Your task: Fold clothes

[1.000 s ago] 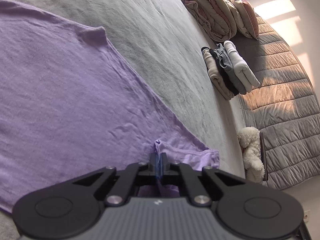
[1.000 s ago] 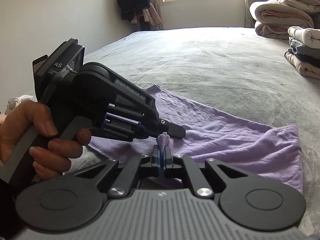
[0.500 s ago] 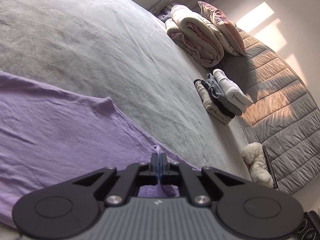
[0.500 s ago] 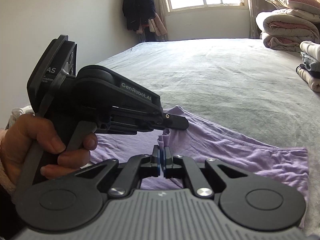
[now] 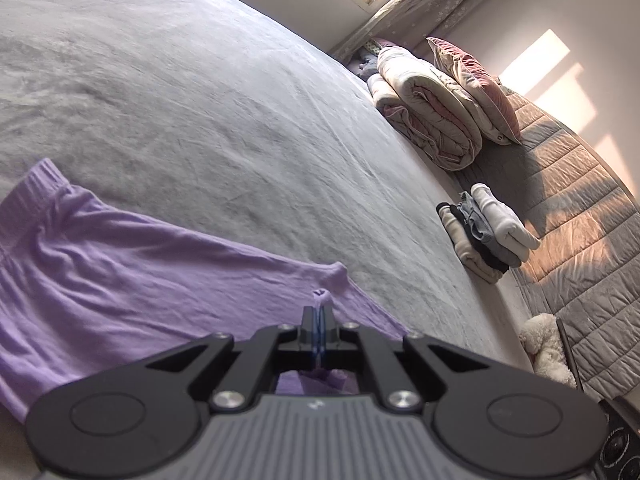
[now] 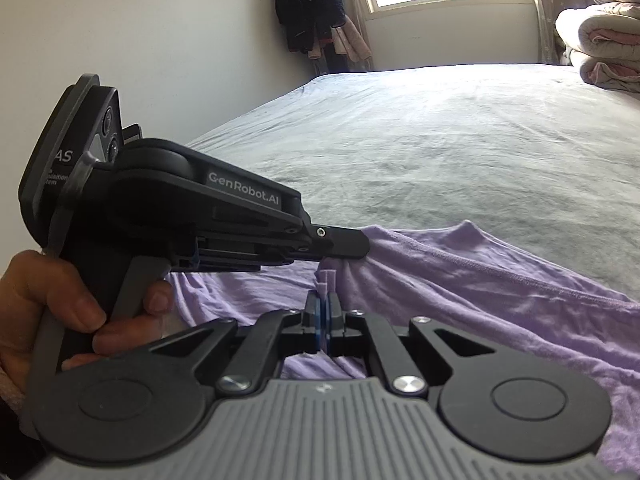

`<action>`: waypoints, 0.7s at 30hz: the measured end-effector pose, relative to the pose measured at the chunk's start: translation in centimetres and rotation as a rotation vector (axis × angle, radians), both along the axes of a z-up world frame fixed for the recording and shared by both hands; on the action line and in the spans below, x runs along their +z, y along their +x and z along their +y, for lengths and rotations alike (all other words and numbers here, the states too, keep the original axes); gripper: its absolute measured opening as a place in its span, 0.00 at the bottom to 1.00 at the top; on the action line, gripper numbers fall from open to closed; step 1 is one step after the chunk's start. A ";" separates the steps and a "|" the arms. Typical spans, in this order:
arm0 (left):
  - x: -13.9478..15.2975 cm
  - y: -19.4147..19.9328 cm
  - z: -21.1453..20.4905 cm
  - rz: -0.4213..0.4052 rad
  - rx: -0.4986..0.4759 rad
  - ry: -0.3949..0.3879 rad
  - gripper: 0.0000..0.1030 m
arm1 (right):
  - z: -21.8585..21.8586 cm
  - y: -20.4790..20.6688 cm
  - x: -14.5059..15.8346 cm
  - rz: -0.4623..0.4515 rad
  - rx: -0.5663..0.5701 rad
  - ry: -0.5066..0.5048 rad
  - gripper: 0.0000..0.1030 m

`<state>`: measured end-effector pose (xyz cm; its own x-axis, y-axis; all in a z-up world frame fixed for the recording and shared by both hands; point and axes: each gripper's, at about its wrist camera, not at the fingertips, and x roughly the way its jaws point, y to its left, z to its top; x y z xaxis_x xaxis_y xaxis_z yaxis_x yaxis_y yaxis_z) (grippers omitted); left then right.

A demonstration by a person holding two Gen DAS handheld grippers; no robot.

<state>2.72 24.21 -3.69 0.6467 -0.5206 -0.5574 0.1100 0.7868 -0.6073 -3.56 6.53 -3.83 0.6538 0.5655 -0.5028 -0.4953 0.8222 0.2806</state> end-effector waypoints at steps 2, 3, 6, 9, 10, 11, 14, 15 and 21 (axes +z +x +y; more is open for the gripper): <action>-0.1 0.0 1.4 0.000 0.019 -0.008 0.01 | 1.2 0.3 0.0 0.000 0.018 0.005 0.04; -0.1 0.0 2.0 -0.001 0.027 -0.011 0.01 | 1.9 0.4 0.1 -0.001 0.027 0.006 0.04; -0.1 -0.1 3.7 -0.005 0.047 -0.019 0.01 | 3.5 0.7 0.1 0.000 0.049 0.014 0.04; -0.1 -0.2 5.3 -0.006 0.066 -0.027 0.01 | 5.0 0.9 0.2 0.004 0.069 0.023 0.04; -0.1 -0.2 5.8 -0.004 0.073 -0.031 0.01 | 5.4 1.0 0.1 0.004 0.074 0.024 0.04; -0.2 -0.2 6.3 -0.003 0.081 -0.035 0.01 | 5.8 1.1 0.1 0.006 0.079 0.027 0.04; -0.3 -0.2 7.5 -0.003 0.105 -0.043 0.01 | 6.9 1.4 0.1 0.013 0.093 0.036 0.04; -0.4 -0.2 7.9 -0.004 0.113 -0.045 0.01 | 7.3 1.5 0.1 0.015 0.098 0.039 0.04; -0.4 -0.3 9.8 -0.009 0.153 -0.030 0.01 | 9.5 2.0 -0.2 0.033 0.123 0.057 0.04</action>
<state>2.38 33.99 -4.05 0.7246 -0.4318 -0.5371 -0.0048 0.7762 -0.6305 -1.53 16.02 -3.99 0.5612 0.6690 -0.4874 -0.5813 0.7377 0.3432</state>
